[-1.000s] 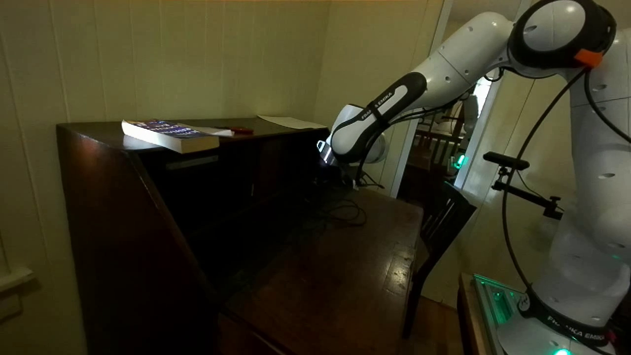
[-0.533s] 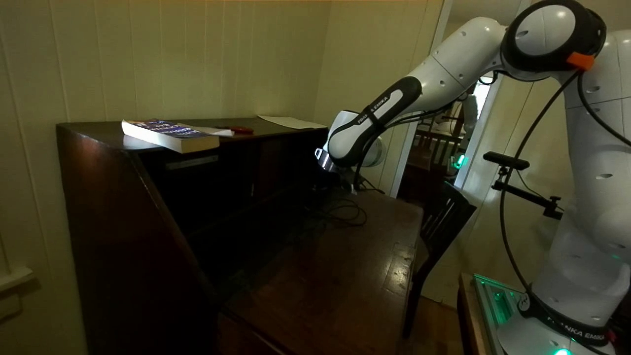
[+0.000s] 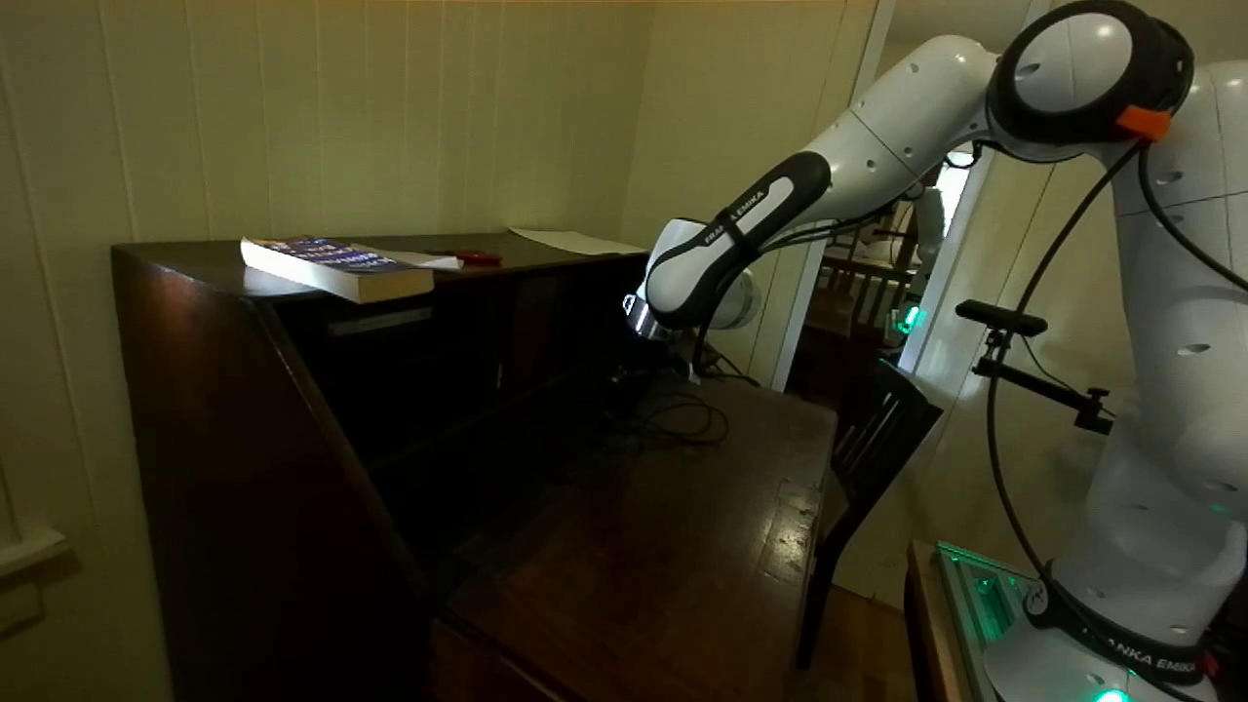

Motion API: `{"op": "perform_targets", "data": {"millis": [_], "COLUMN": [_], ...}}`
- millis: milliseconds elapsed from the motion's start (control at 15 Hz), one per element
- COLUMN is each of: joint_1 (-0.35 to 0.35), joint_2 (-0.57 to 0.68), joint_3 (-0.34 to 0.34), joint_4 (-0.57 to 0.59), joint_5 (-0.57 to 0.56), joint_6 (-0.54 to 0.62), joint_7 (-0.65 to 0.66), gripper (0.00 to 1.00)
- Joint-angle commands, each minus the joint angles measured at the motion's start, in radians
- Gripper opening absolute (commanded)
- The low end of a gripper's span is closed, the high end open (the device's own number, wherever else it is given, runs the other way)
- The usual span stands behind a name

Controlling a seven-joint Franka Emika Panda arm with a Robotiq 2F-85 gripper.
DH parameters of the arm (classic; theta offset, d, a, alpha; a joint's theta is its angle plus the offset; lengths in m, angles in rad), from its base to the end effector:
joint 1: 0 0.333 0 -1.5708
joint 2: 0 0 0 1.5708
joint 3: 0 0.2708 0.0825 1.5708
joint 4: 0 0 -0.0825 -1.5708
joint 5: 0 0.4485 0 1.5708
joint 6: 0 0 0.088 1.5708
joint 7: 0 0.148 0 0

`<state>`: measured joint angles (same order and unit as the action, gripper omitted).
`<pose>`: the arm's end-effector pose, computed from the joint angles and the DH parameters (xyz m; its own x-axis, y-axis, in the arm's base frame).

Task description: Move the black cable to the right.

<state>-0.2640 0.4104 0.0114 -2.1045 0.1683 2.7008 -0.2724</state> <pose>0.6067 -0.1590 0.1042 0.9717 -0.1294 0.1978 -0.1216 -0.9912 -0.0514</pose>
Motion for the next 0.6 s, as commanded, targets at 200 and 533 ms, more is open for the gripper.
{"op": "perform_targets", "data": {"millis": [200,533], "joint_1": [0.009,0.031], "joint_2": [0.038,-0.043], "joint_3": [-0.023,-0.072], "joint_4": [0.044,-0.040], "joint_5": [-0.011,-0.081], "joint_6": [-0.002,0.037], "joint_7": [0.029,0.034], "gripper": [0.08,0.59]}}
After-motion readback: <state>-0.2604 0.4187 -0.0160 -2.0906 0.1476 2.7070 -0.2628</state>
